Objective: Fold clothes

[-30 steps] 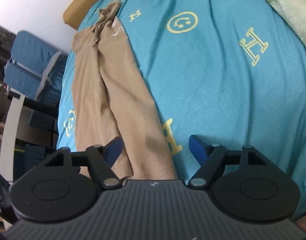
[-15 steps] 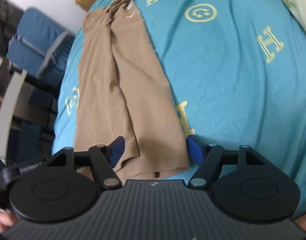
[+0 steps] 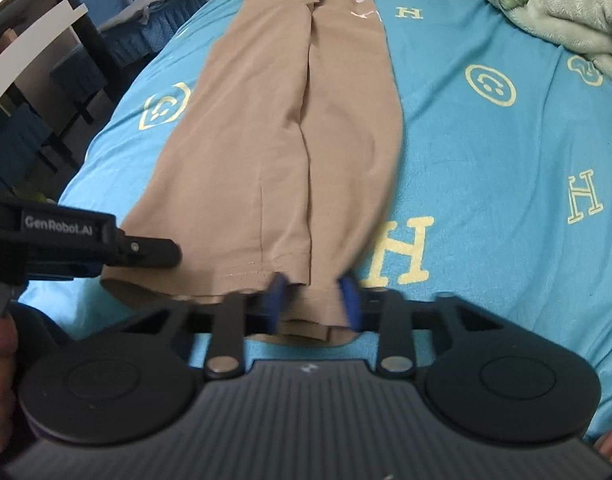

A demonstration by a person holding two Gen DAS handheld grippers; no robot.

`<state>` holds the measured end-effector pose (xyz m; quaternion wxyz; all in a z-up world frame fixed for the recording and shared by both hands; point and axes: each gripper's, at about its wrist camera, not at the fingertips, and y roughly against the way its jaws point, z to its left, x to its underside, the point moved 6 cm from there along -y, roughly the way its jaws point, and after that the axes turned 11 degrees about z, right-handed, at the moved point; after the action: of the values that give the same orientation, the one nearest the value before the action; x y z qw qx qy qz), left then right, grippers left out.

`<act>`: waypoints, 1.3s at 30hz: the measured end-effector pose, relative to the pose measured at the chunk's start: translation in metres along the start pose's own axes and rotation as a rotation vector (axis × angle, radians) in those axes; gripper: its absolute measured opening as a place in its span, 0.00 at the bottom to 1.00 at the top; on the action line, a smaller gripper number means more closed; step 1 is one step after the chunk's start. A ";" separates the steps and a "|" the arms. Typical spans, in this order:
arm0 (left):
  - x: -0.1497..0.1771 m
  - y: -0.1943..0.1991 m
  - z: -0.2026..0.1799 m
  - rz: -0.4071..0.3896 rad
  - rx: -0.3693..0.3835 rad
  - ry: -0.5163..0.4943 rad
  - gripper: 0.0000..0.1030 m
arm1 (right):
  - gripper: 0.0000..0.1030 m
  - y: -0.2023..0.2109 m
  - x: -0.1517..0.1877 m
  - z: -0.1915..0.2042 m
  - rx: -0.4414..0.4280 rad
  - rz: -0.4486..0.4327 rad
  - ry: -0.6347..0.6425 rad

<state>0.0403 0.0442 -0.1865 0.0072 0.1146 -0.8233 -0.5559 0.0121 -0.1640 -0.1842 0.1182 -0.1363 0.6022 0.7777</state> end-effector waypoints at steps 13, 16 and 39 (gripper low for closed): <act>-0.005 0.027 0.007 -0.077 0.277 0.112 0.06 | 0.10 0.033 -0.007 -0.025 -0.273 -0.124 -0.249; -0.003 0.043 0.003 -0.130 0.370 0.123 0.06 | 0.10 0.045 -0.006 -0.035 -0.360 -0.169 -0.331; 0.053 0.148 0.022 -0.236 0.701 0.104 0.04 | 0.08 0.134 0.028 -0.058 -0.545 -0.421 -0.430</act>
<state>-0.0416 0.1065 -0.0652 -0.0548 0.2320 -0.9433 -0.2308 -0.0569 -0.2526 -0.0872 0.3576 -0.1173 0.2946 0.8784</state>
